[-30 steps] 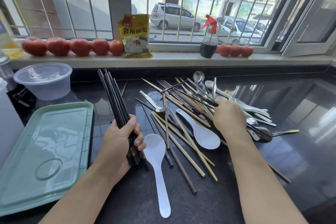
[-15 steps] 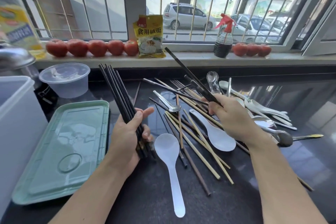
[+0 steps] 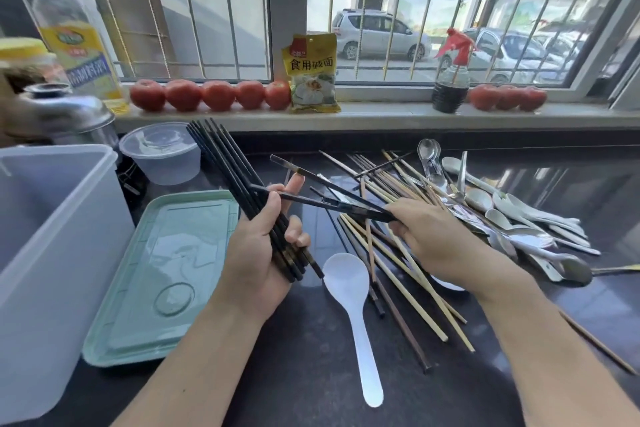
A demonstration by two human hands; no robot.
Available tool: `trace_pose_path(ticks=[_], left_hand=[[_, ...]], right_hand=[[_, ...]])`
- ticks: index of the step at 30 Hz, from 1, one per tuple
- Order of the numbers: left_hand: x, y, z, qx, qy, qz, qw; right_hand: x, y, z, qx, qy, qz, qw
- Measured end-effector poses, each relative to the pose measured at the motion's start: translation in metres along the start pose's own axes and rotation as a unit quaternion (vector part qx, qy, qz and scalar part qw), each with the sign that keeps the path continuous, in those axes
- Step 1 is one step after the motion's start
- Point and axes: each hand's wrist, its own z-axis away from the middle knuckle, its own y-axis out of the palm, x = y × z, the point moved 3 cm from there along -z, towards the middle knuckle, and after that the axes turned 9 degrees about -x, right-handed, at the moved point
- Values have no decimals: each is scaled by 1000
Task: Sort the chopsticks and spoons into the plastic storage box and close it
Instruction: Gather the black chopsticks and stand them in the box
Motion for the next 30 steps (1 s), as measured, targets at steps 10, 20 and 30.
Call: trace_pose_path(ticks=[10, 20, 30], left_hand=[[-3, -8, -3, -13, -8, 22, 1000], [-20, -10, -3, -128, 203, -179, 954], [-24, 10, 5, 19, 225, -462, 857]], right_hand=[[12, 4, 1, -45, -20, 14, 999], [0, -52, -56, -101, -104, 292, 946], [99, -67, -73, 13, -489, 378, 787]])
